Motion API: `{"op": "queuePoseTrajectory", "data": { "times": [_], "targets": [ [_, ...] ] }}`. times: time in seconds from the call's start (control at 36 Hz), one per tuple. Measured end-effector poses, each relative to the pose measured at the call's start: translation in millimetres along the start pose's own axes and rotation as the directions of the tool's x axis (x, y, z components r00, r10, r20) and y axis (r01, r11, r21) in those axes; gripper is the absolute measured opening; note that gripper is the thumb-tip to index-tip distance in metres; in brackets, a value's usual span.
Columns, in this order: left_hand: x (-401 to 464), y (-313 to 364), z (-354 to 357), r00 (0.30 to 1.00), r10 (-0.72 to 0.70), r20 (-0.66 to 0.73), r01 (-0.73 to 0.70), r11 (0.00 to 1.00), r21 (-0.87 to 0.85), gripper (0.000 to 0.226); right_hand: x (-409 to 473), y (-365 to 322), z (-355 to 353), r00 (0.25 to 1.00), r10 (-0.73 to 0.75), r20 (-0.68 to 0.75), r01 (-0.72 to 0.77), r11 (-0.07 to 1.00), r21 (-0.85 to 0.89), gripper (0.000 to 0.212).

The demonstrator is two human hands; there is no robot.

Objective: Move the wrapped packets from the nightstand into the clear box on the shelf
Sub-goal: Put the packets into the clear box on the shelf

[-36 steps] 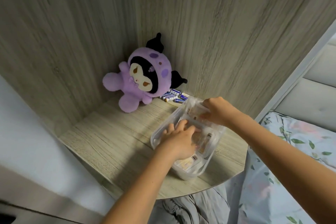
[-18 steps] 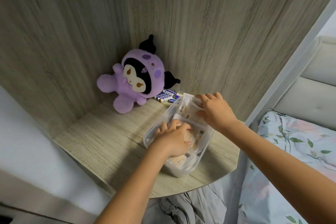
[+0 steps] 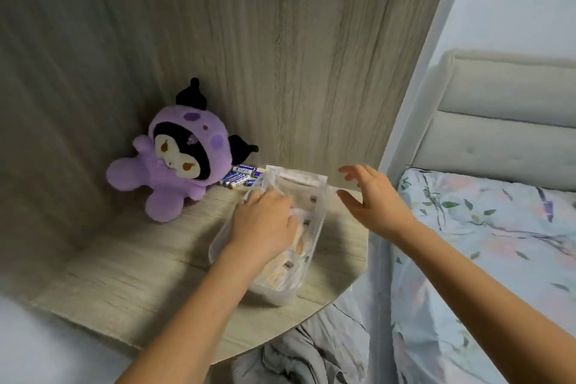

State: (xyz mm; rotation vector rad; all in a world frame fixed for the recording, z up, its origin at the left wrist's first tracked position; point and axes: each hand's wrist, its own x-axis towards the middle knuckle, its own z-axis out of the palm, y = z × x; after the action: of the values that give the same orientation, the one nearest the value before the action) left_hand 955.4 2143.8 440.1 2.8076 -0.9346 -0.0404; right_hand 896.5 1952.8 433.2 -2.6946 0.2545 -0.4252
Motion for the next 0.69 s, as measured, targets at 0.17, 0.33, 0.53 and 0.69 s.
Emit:
{"op": "queuePoseTrajectory", "data": {
  "times": [0.17, 0.33, 0.53, 0.69],
  "targets": [
    [0, 42, -7, 0.923, 0.31, -0.229, -0.36, 0.907, -0.219, 0.026, -78, 8, -21, 0.951, 0.276, -0.138, -0.279, 0.96, 0.002, 0.041],
    [-35, 134, 8, 0.754, 0.657, -0.023, -0.647, 0.734, -0.206, 0.03, -202, 22, -54, 0.814, 0.534, -0.227, -0.561, 0.824, -0.074, 0.036],
    [-115, 247, 65, 0.415, 0.872, 0.26, -0.867, 0.466, -0.179, 0.035, -407, 10, -110, 0.432, 0.847, -0.311, -0.9, 0.427, -0.087, 0.036],
    [-250, 342, 95, 0.079, 0.939, 0.336, -0.97, 0.15, -0.192, 0.039, -585, -44, -129, 0.03, 0.927, -0.375, -0.996, 0.061, 0.072, 0.038]
  ]
}}
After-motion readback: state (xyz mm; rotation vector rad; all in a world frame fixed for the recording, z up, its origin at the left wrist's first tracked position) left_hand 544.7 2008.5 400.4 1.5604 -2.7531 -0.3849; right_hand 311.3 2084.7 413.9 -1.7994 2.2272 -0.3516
